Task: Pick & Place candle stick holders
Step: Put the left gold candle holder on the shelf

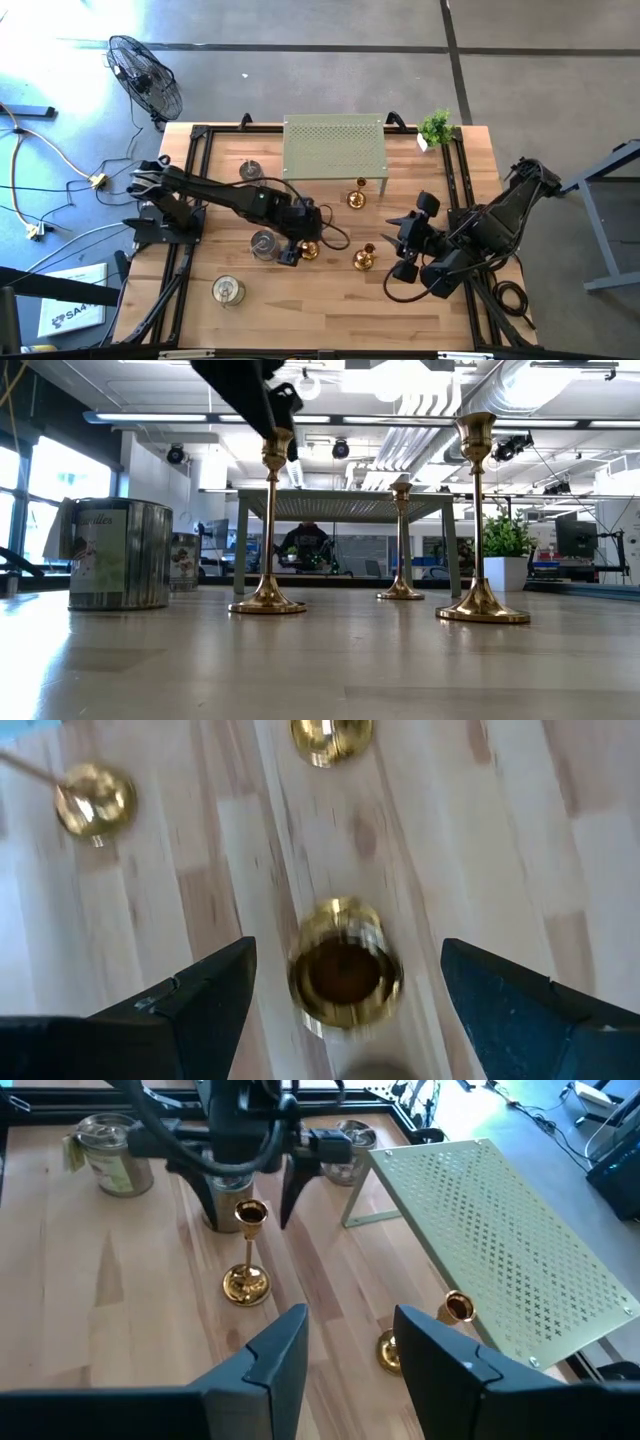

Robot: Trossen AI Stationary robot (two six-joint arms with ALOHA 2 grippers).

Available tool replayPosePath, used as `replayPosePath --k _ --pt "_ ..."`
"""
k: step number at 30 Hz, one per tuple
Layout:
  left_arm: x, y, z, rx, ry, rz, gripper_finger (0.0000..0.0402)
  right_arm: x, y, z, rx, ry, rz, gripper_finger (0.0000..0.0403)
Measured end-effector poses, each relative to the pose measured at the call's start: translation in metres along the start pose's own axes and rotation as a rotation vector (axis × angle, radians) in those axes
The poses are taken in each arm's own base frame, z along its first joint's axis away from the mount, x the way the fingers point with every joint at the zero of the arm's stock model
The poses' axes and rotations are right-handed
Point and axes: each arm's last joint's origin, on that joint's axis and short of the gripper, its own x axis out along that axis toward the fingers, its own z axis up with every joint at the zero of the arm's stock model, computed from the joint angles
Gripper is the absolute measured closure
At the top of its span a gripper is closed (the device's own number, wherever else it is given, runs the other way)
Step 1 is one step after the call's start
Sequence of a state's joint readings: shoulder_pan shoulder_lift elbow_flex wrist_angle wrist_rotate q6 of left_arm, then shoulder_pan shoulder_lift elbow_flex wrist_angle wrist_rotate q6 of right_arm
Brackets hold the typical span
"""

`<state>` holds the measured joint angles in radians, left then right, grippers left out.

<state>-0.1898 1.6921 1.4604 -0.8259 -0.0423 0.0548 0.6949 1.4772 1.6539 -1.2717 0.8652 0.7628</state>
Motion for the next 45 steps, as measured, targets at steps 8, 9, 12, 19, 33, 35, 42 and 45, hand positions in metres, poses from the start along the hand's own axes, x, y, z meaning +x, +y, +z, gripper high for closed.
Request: replayPosePath --k 8,9,12,19,33,35,42,45 --pt "0.016 0.000 -0.002 0.022 0.051 0.014 0.0089 0.002 0.004 0.000 0.007 0.006 0.013 0.0258" --pt "0.018 0.000 0.000 0.021 0.042 0.014 0.0089 0.002 0.004 0.000 0.011 0.011 0.018 0.0258" --pt "0.019 0.000 -0.003 0.022 0.066 0.013 0.0089 0.002 0.005 -0.001 0.026 0.015 0.024 0.0258" --pt "0.022 0.000 -0.003 0.024 0.075 0.043 0.0089 0.000 0.006 -0.001 0.031 0.012 0.037 0.0258" --pt "0.022 0.002 -0.003 0.007 0.079 0.101 0.0223 0.000 0.007 0.000 0.040 0.011 0.047 0.0258" --pt "0.022 0.002 -0.003 0.006 0.079 0.101 0.0261 0.001 0.008 0.000 0.041 0.010 0.048 0.0258" --pt "0.022 0.002 -0.003 -0.004 0.077 0.115 0.0284 0.000 0.011 -0.001 0.042 0.014 0.060 0.0258" --pt "0.022 0.003 -0.003 -0.006 0.077 0.151 0.0284 -0.002 0.013 -0.001 0.043 0.004 0.071 0.0258"
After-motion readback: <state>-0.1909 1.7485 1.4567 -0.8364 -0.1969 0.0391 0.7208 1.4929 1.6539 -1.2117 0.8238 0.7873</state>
